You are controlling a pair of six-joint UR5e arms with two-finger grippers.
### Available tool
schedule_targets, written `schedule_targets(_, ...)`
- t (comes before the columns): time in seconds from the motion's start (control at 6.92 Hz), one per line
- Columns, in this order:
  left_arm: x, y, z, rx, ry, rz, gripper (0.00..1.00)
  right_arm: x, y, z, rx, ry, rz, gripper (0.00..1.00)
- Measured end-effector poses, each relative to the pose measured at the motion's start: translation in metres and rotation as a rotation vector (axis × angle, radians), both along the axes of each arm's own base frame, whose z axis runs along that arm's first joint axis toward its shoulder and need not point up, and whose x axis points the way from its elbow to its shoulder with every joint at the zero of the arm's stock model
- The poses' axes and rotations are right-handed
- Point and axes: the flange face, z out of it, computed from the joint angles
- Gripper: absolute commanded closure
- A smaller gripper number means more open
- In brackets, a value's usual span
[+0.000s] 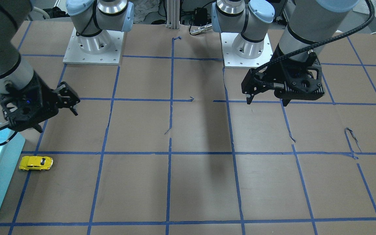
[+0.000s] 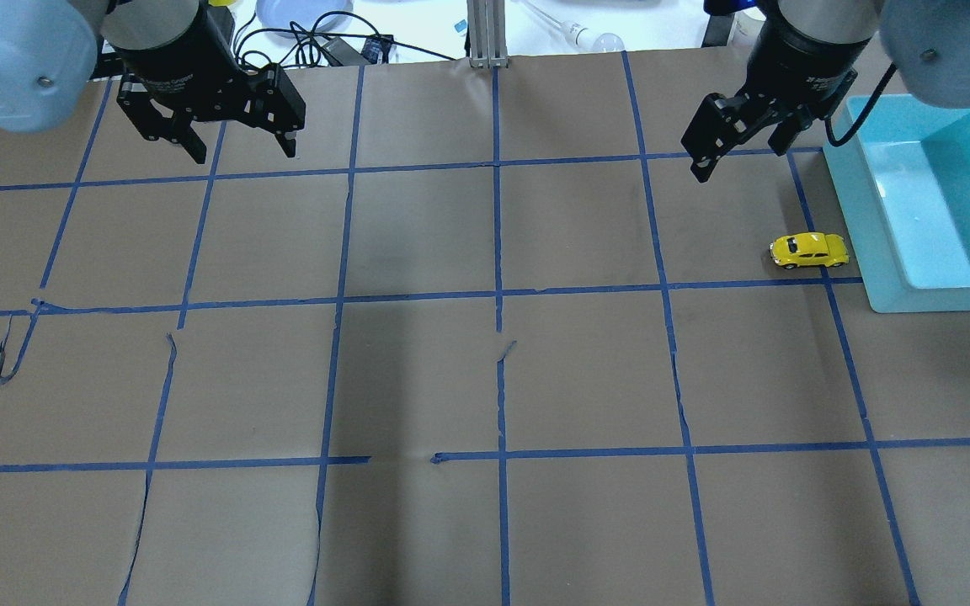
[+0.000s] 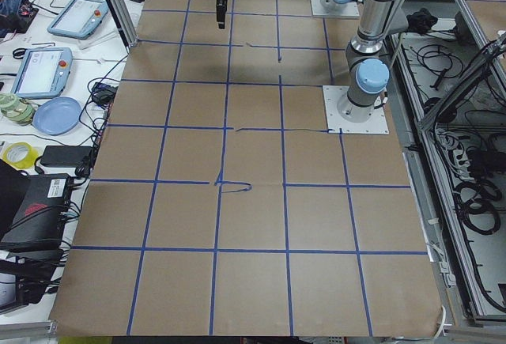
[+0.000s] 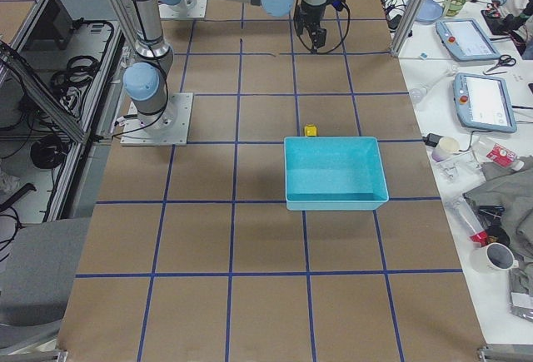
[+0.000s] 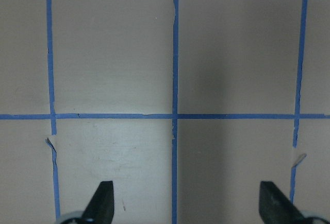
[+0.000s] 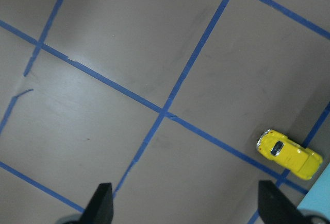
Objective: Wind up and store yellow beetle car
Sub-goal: 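Move the right gripper down toward the yellow car near the tray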
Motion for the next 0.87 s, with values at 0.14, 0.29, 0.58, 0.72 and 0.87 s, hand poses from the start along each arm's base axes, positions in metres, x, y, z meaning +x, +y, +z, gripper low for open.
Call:
schedule_targets(0.14,0.005,0.005,0.001,0.024,0.001,-0.055,0.00,-0.041,-0.012,-0.019,0.007,-0.011,0.128,0.00)
schedule_targets(0.29,0.010,0.008,0.000,0.041,0.004,-0.077,0.00,-0.073,-0.017,-0.035,0.011,-0.017,0.250,0.00)
schedule_targets(0.58,0.012,0.011,0.000,0.050,0.002,-0.083,0.00,-0.107,-0.025,-0.080,-0.031,0.055,0.506,0.00)
schedule_targets(0.72,0.011,0.013,0.001,0.047,0.004,-0.089,0.00,-0.111,-0.026,-0.109,-0.070,0.091,0.612,0.00)
schedule_targets(0.87,0.012,0.013,0.001,0.047,0.002,-0.093,0.00,-0.114,-0.027,-0.143,-0.096,0.116,0.709,0.00)
